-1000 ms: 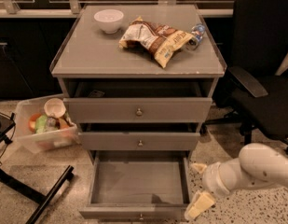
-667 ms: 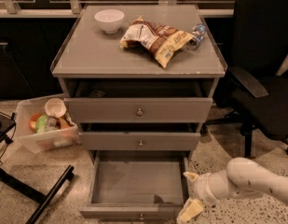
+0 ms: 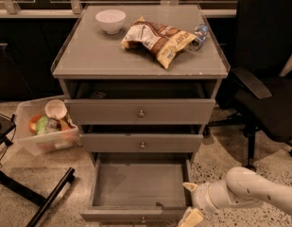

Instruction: Close bottom drawer

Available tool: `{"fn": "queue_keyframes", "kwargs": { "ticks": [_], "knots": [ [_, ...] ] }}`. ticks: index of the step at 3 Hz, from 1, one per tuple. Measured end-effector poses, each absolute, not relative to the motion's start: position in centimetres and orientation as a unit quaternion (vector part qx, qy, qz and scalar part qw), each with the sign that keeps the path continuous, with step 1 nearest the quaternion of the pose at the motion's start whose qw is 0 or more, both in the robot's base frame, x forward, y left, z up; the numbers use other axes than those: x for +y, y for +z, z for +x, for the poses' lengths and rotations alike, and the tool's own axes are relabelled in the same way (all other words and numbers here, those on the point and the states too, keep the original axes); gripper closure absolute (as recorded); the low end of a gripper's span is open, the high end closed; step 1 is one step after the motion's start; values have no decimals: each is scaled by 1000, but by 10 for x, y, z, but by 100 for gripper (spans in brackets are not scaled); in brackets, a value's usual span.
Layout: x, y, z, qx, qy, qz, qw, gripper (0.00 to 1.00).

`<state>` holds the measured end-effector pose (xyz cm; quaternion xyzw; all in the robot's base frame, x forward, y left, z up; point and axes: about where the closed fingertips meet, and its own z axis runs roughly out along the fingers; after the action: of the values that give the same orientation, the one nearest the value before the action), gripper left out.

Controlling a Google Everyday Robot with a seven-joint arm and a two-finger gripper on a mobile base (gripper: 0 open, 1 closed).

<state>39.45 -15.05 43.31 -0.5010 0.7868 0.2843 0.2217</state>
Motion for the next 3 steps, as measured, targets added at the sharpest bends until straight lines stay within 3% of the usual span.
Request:
{"fn": "queue_keyframes", "kwargs": {
  "ticks": [2,3],
  "knots": [
    [-165,394,394,775,299,-500,246,0],
    [-181,328,398,784,327,-467,246,19]
  ]
}}
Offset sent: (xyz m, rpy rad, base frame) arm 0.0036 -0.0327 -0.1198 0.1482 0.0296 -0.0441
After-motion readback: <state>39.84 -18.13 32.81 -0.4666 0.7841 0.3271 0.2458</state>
